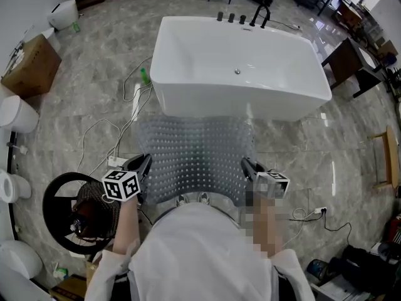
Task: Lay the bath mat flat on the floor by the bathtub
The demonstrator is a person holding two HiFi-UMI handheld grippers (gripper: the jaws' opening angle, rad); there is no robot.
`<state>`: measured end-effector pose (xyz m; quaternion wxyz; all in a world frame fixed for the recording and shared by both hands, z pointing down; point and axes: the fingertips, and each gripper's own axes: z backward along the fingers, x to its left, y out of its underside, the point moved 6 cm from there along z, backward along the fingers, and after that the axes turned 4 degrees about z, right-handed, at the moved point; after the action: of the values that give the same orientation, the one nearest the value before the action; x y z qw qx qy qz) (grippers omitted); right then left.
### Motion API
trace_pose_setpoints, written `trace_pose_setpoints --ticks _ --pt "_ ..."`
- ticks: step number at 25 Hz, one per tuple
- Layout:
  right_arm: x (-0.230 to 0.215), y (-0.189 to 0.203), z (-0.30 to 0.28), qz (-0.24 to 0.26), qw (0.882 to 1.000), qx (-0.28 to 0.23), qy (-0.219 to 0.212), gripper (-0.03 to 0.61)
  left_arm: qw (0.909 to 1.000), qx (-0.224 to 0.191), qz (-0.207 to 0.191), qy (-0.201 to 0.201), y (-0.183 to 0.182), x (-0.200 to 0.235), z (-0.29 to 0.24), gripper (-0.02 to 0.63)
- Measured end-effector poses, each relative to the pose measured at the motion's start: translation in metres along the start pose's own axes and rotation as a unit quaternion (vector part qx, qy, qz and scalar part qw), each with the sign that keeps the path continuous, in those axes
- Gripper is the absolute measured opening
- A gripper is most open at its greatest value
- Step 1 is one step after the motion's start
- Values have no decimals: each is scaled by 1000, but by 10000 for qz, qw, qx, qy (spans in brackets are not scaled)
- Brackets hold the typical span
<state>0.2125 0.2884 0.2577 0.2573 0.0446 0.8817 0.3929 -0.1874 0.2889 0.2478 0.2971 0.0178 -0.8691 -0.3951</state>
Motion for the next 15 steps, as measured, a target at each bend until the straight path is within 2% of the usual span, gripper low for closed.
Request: trace_pose_setpoints --ticks 15 --pt "20 11 0 -153 9990 -144 396 41 9997 129 -54 221 -8 40 5 44"
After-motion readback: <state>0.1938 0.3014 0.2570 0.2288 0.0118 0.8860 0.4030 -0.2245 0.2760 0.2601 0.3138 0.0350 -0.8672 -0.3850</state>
